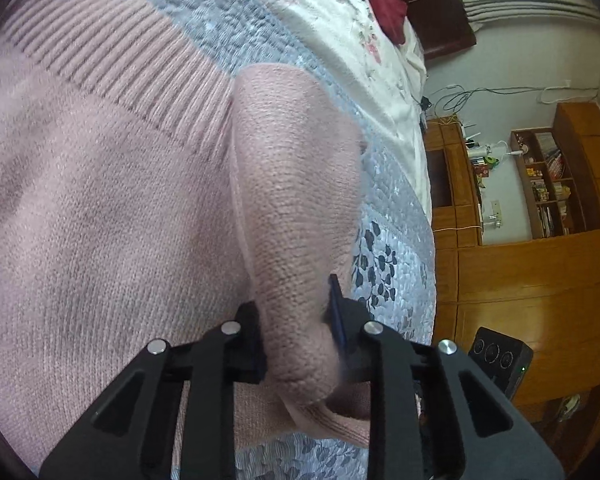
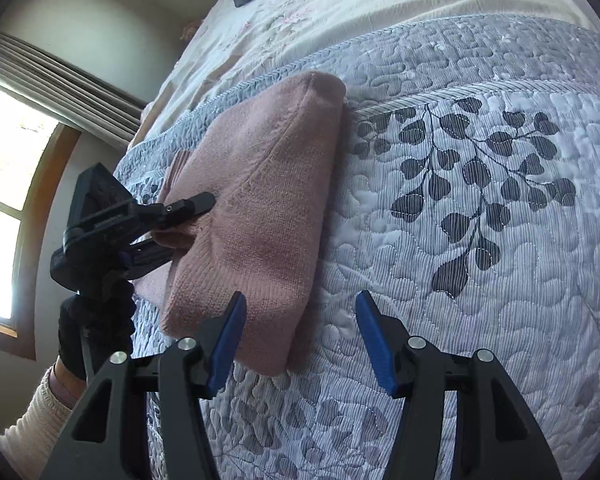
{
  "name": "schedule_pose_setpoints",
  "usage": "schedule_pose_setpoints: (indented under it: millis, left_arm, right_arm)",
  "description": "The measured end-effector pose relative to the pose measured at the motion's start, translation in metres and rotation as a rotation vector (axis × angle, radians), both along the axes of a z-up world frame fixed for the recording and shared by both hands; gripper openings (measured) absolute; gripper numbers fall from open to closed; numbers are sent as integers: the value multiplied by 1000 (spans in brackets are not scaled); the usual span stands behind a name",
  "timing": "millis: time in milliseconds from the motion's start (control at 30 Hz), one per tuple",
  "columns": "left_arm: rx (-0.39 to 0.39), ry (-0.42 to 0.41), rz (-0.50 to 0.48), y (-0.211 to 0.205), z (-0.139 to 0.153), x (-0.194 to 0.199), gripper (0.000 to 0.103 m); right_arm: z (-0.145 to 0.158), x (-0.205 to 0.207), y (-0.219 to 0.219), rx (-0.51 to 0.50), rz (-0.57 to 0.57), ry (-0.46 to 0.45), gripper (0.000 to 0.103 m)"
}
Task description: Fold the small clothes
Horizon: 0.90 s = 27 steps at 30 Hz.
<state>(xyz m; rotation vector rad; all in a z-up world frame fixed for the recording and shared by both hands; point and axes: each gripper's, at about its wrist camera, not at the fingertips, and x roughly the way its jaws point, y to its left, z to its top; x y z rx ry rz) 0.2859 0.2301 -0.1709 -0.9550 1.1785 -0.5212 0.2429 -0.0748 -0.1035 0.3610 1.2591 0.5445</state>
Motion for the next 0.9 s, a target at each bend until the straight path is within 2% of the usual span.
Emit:
schedule_pose_setpoints:
  millis: [100,267,667,900]
  left_arm:
    - [31,-64,-10,12,22,-3,22]
    - [62,-99,-5,49,38,-5,22]
    - [137,-93,54,165,34,-15,22]
    - [136,-76,104,209,12,-22,22]
  right_arm:
    - [3,-2,5,-1,7,-9,58]
    - [7,1,19,17,24,-18,58]
    - [5,4,83,52,125,-19,59]
    - [5,-7,118,72,188,-17,60]
